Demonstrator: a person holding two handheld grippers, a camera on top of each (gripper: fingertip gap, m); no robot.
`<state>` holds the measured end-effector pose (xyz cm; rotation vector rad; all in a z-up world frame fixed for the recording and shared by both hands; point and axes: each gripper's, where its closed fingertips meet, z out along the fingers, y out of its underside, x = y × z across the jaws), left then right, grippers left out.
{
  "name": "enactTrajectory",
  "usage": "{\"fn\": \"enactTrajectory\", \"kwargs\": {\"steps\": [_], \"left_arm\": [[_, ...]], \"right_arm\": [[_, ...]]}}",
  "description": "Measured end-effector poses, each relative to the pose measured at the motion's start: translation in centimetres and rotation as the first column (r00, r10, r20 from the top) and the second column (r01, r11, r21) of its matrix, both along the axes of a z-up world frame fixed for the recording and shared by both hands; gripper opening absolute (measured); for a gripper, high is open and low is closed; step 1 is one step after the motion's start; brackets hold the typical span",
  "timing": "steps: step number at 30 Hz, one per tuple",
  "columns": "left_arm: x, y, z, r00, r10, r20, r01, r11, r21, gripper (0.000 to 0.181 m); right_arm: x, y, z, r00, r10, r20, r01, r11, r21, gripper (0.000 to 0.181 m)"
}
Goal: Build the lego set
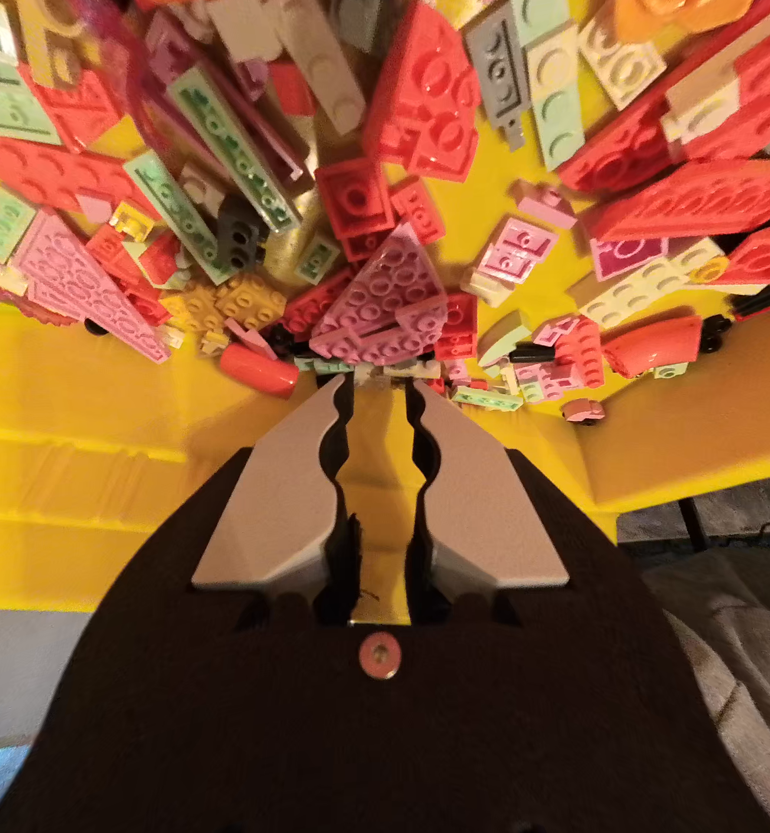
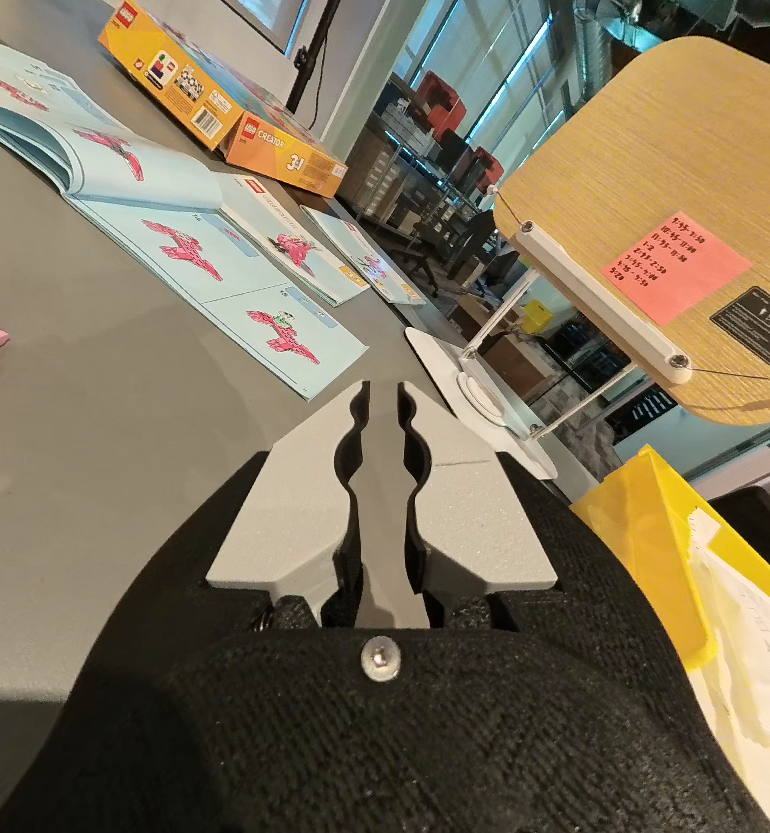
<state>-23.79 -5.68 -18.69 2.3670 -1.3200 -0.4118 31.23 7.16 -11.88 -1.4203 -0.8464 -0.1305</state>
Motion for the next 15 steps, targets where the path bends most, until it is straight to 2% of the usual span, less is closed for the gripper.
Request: {"fn": "enactTrajectory", "kwargs": {"steps": [3, 10, 15], "left_arm": [[-0.1, 0.1, -0.1, 1.0, -0.002, -0.011, 0.002, 1.0, -0.005, 0.016], [-0.1, -0.2, 0.4, 1.0, -0.006, 0.002, 0.006, 1.0, -0.03, 0.016], [1.4, 0.1, 2.3, 0.991, -0.027, 0.13, 0.024, 0.999, 0.022, 0.016]], "right_arm": [[-0.1, 0.0, -0.1, 1.0, 0.0, 0.009, 0.0, 1.0, -0.003, 0.009], [0.0, 0.1, -0.2, 1.0, -0.007, 0.012, 0.007, 1.0, -0.005, 0.009], [-0.1, 0.1, -0.2, 1.0, -0.005, 0.018, 0.005, 1.0, -0.005, 0.009]]}}
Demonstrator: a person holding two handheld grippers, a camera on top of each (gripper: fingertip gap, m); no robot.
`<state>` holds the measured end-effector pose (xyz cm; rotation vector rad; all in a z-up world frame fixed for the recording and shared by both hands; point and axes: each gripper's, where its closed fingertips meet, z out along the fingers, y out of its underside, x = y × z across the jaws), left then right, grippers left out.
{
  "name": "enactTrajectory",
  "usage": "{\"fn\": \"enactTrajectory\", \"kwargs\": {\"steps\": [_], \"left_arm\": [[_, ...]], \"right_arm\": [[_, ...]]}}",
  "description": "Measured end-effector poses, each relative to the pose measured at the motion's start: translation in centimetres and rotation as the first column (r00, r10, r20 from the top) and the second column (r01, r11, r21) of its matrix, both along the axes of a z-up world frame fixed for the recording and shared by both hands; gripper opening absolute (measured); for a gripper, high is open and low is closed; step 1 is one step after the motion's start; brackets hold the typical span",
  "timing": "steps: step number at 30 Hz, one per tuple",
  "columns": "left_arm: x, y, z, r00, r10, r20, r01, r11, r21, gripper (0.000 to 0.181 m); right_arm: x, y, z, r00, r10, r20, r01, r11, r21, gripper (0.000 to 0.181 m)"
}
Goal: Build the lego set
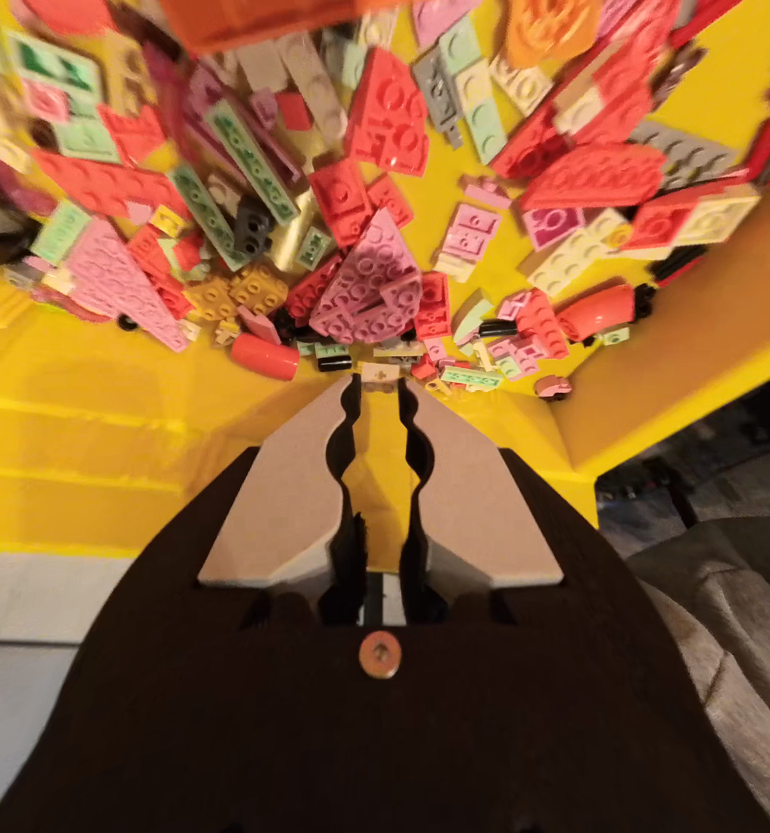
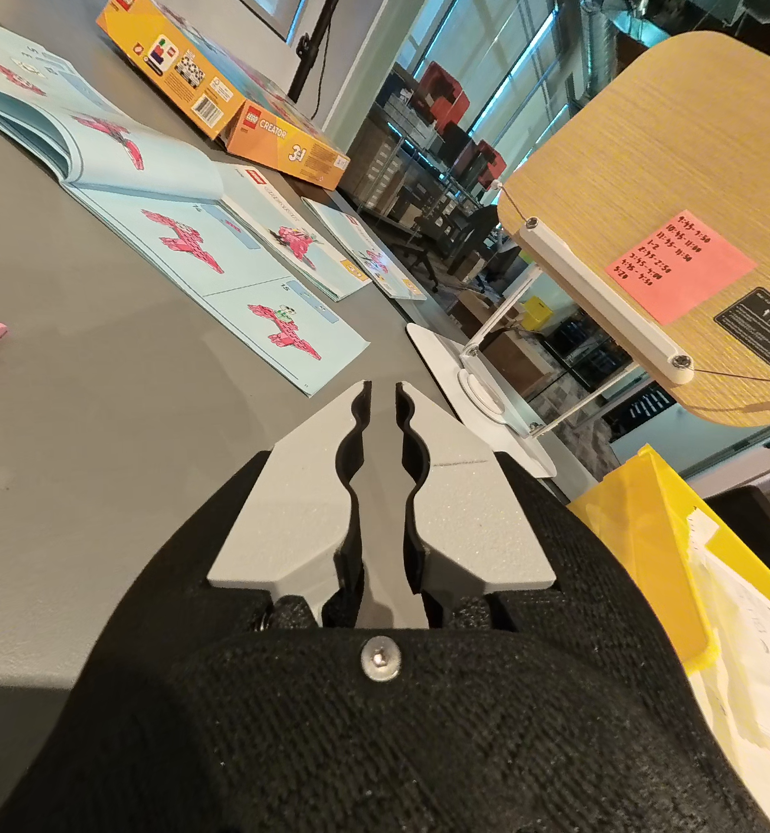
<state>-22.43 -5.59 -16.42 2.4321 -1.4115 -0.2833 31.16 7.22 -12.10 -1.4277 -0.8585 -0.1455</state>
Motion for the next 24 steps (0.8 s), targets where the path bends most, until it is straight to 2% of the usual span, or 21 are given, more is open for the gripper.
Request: {"fn": "enactTrajectory", "kwargs": {"steps": [2, 5, 9, 13, 16, 20, 24], "left_arm": [[1.5, 0.6, 1.3, 0.993, -0.069, 0.093, 0.064, 0.996, 0.056, 0.016], [4.4, 1.3, 4.2, 0.943, -0.222, 0.249, 0.181, 0.968, 0.175, 0.016], [8.8, 1.7, 8.6, 0.819, -0.403, 0.409, 0.263, 0.896, 0.357, 0.016], [13.6, 1.5, 11.3, 0.688, -0.586, 0.427, 0.368, 0.789, 0.491, 0.016], [17.1, 1.0, 11.5, 0.631, -0.666, 0.398, 0.466, 0.735, 0.493, 0.016], [21.8, 1.0, 10.5, 0.592, -0.73, 0.34, 0.596, 0.682, 0.425, 0.016], [25.8, 2.1, 9.4, 0.596, -0.767, 0.24, 0.693, 0.641, 0.329, 0.016]], "right_arm": [[0.0, 0.0, 0.0, 1.0, 0.001, 0.004, -0.001, 1.0, 0.001, 0.009], [0.1, 0.1, -0.1, 1.0, -0.007, 0.007, 0.007, 1.0, 0.0, 0.008], [0.4, 0.4, -0.1, 1.0, -0.025, 0.003, 0.025, 1.0, -0.006, 0.008], [0.5, 0.5, 0.0, 0.999, -0.031, 0.003, 0.031, 1.0, 0.0, 0.008], [0.6, 0.6, 0.1, 0.999, -0.044, 0.0, 0.044, 0.999, 0.004, 0.008], [1.0, 0.6, 0.6, 0.998, -0.055, -0.03, 0.056, 0.998, 0.018, 0.008], [1.2, 0.6, 0.8, 0.997, -0.06, -0.042, 0.062, 0.998, 0.025, 0.008]]}}
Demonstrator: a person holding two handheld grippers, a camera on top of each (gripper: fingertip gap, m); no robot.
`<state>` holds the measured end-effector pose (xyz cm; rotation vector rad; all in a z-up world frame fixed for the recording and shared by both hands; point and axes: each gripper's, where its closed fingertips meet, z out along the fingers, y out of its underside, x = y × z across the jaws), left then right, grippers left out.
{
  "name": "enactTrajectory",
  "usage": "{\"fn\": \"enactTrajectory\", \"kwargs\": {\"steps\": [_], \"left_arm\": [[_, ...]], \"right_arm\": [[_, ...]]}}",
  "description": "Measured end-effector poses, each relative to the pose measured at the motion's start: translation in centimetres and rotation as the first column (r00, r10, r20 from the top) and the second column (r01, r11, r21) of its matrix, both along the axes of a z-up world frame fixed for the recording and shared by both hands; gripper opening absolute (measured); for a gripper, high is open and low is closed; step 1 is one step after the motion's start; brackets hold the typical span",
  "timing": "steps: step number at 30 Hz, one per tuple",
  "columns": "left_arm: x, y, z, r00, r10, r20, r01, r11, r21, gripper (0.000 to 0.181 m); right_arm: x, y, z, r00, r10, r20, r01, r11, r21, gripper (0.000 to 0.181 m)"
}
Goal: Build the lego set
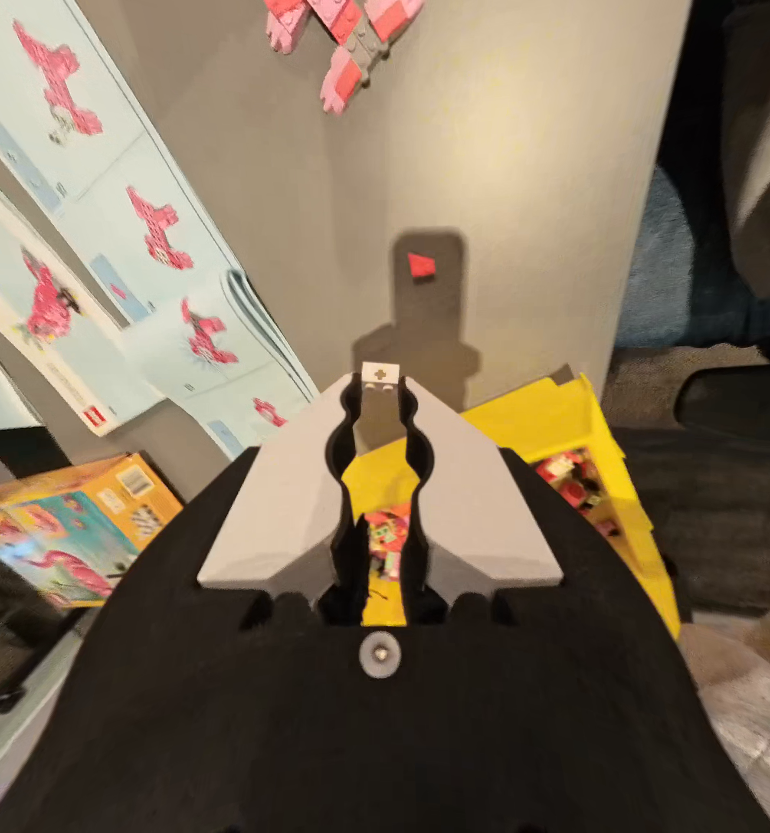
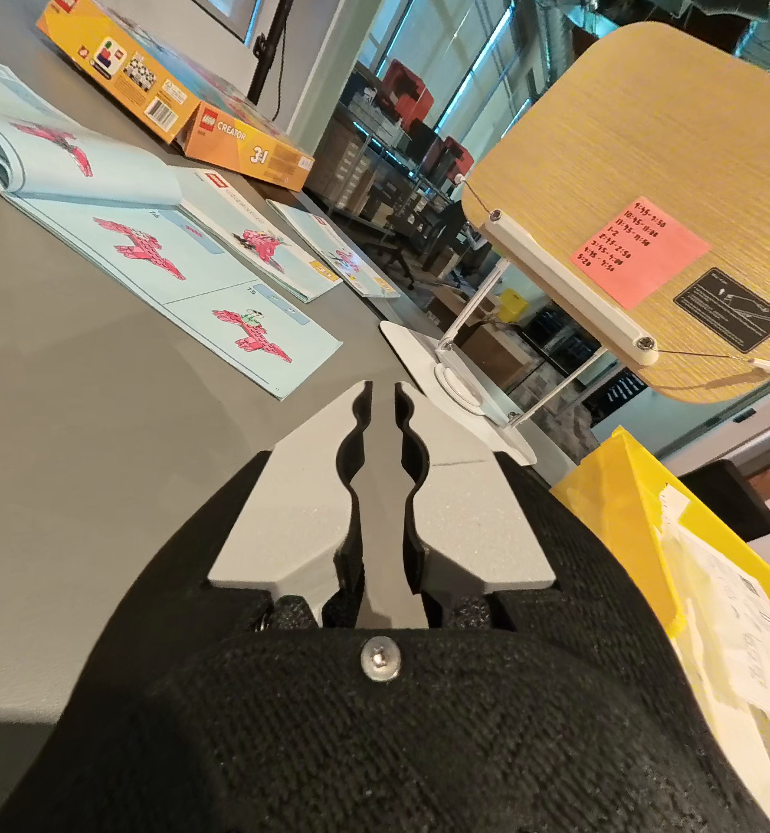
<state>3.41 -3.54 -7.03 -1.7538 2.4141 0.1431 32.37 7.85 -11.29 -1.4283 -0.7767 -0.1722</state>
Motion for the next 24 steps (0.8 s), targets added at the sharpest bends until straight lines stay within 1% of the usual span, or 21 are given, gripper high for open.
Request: {"fn": "enactTrajectory", "kwargs": {"steps": [3, 5, 10, 13, 14, 16, 19, 21, 24], "left_arm": [[3.8, 1.2, -0.8, 0.998, -0.032, -0.054, 0.032, 0.999, -0.014, 0.016], [6.7, 1.9, -1.6, 0.996, -0.03, -0.087, 0.026, 0.999, -0.045, 0.016], [13.4, 2.5, -5.0, 0.976, -0.004, -0.216, -0.033, 0.985, -0.168, 0.016], [16.2, 2.9, -7.6, 0.94, 0.04, -0.339, -0.109, 0.976, -0.187, 0.016], [16.8, 3.0, -8.4, 0.924, 0.043, -0.38, -0.121, 0.975, -0.186, 0.016], [17.5, 3.8, -9.6, 0.889, 0.06, -0.453, -0.136, 0.981, -0.137, 0.016], [18.2, 5.0, -10.3, 0.848, 0.12, -0.516, -0.173, 0.983, -0.055, 0.016], [18.4, 5.6, -10.5, 0.827, 0.162, -0.539, -0.202, 0.979, -0.016, 0.016], [18.3, 5.8, -10.8, 0.793, 0.209, -0.573, -0.254, 0.967, 0.001, 0.016]], "right_arm": [[0.1, 0.1, 0.1, 1.0, -0.002, -0.003, 0.002, 1.0, 0.008, 0.008], [0.4, 0.1, 0.4, 1.0, -0.005, -0.018, 0.005, 1.0, 0.014, 0.008], [1.5, -0.3, 1.2, 0.997, -0.007, -0.074, 0.01, 0.999, 0.042, 0.008], [3.7, -0.7, 2.5, 0.987, -0.061, -0.149, 0.076, 0.993, 0.096, 0.011], [4.8, -0.9, 3.2, 0.978, -0.092, -0.185, 0.115, 0.986, 0.12, 0.012], [6.9, -1.4, 4.4, 0.954, -0.146, -0.262, 0.192, 0.968, 0.162, 0.014], [9.1, -2.2, 5.8, 0.918, -0.186, -0.351, 0.27, 0.94, 0.209, 0.014], [9.6, -2.4, 6.0, 0.905, -0.188, -0.382, 0.283, 0.936, 0.21, 0.013], [9.7, -2.3, 5.8, 0.9, -0.189, -0.394, 0.284, 0.938, 0.199, 0.013]]}}
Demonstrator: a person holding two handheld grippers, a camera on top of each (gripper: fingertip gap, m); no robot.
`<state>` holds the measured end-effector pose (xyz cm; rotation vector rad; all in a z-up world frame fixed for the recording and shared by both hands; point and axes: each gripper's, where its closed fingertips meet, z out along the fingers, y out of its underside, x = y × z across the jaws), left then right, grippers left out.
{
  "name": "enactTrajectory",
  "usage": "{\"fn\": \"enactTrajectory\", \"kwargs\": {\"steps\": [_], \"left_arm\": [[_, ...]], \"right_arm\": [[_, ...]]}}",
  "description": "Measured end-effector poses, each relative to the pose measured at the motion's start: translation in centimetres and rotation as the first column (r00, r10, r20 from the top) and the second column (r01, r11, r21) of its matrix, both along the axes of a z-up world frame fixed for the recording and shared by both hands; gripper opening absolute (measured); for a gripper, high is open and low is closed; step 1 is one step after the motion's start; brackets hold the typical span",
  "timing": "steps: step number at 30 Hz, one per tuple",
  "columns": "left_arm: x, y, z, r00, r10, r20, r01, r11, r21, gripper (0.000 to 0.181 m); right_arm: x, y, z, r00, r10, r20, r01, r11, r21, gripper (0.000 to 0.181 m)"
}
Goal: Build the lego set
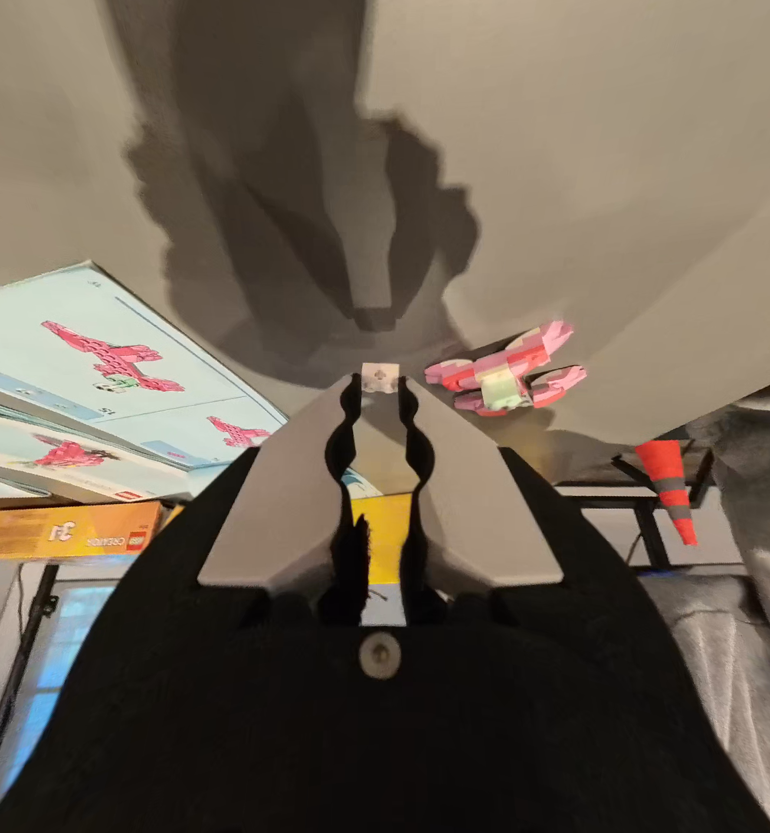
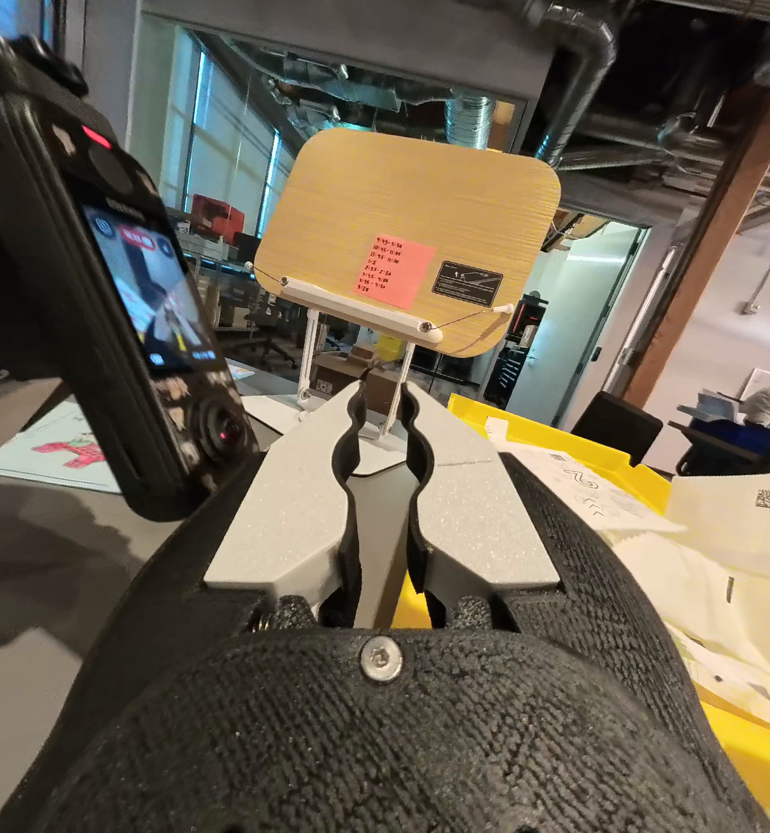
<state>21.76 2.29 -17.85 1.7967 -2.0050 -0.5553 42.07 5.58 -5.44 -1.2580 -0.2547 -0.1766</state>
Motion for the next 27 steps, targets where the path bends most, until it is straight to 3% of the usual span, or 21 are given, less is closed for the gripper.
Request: {"fn": "enactTrajectory", "kwargs": {"steps": [15, 21, 25, 27], "left_arm": [[0.4, -0.5, -1.4, 0.963, 0.255, -0.088, -0.26, 0.965, -0.038, 0.016], [0.5, -0.5, -1.6, 0.969, 0.239, -0.066, -0.24, 0.971, -0.01, 0.045], [1.1, -0.3, -0.8, 0.969, 0.24, 0.064, -0.24, 0.971, -0.009, 0.054], [2.1, 1.2, -0.2, 0.943, 0.221, 0.25, -0.243, 0.968, 0.061, 0.062]], "right_arm": [[1.7, -0.8, 1.1, 0.996, -0.039, -0.083, 0.045, 0.997, 0.065, 0.012], [1.0, -0.9, 1.2, 0.997, 0.01, -0.078, -0.004, 0.997, 0.075, 0.013], [1.2, -1.1, 1.4, 0.996, 0.014, -0.089, -0.007, 0.996, 0.084, 0.014], [1.3, -1.2, 1.5, 0.995, 0.016, -0.097, -0.007, 0.996, 0.087, 0.014]]}}
